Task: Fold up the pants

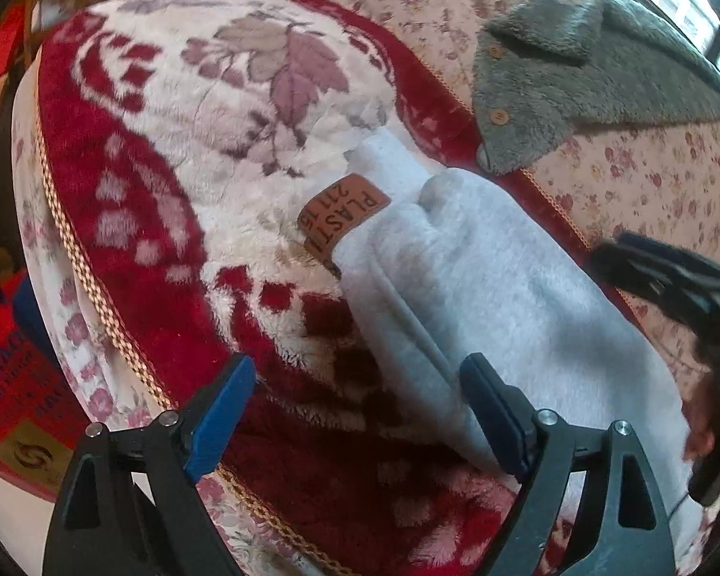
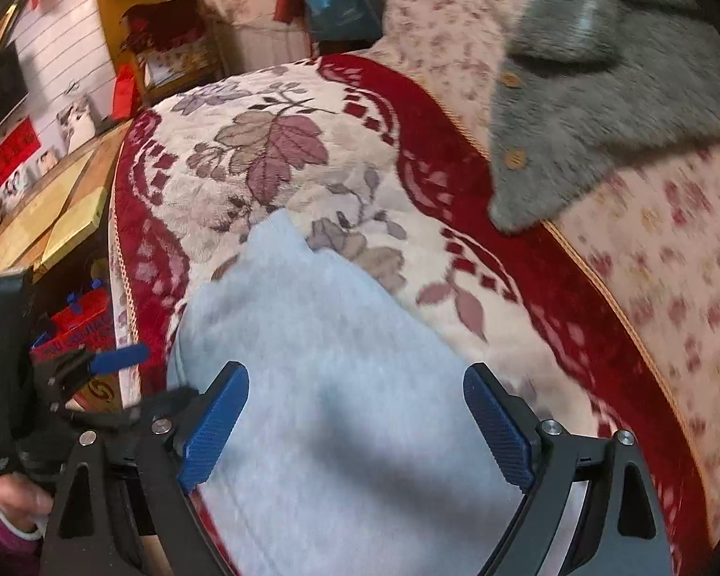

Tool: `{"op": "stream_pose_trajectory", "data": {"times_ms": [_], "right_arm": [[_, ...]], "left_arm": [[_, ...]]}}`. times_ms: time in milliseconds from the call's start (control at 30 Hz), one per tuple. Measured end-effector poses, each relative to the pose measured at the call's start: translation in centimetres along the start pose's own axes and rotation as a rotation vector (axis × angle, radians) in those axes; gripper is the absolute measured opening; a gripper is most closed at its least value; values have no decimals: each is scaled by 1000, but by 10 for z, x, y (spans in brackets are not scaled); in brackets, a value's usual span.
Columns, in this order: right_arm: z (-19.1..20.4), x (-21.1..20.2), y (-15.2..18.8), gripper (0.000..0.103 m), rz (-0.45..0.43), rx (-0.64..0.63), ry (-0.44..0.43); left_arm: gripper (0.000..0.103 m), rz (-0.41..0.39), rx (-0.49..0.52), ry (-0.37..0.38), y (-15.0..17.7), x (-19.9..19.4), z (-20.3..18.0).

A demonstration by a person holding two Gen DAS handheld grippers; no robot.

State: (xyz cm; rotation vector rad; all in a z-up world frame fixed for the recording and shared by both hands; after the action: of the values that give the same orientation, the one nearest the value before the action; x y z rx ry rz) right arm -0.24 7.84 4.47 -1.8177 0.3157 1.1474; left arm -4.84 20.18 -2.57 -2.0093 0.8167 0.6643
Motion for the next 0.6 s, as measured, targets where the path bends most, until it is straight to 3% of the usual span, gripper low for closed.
{"op": "stream_pose_trajectory", "data": {"times_ms": [133,367,500,600], "right_arm": [[14,32,-16,94,48,-39,-67],[28,77,-16,96,121,-117,-128],[28,99,-8,103,147,-71,-163],[21,112,0,103,186,36,-269]], "left_arm": [[88,-32,-29,22,-3,-7,4],[90,32,-87,26,2,17,9],[100,43,-86,-4,1,37,1],[103,16,-90,-25,-4,44,-4]]}}
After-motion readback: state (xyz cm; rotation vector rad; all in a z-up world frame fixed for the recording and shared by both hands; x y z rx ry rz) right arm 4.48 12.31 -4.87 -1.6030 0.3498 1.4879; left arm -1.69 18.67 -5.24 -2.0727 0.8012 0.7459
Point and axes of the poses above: each gripper's, at about its wrist camera, not at the fingertips, and x roughly the way its jaws point, z to its left, y to its underside, the point moved 9 cm from there along x, roughly the way its jaws point, and after that the axes turned 14 degrees about y, right-handed, at the moved point
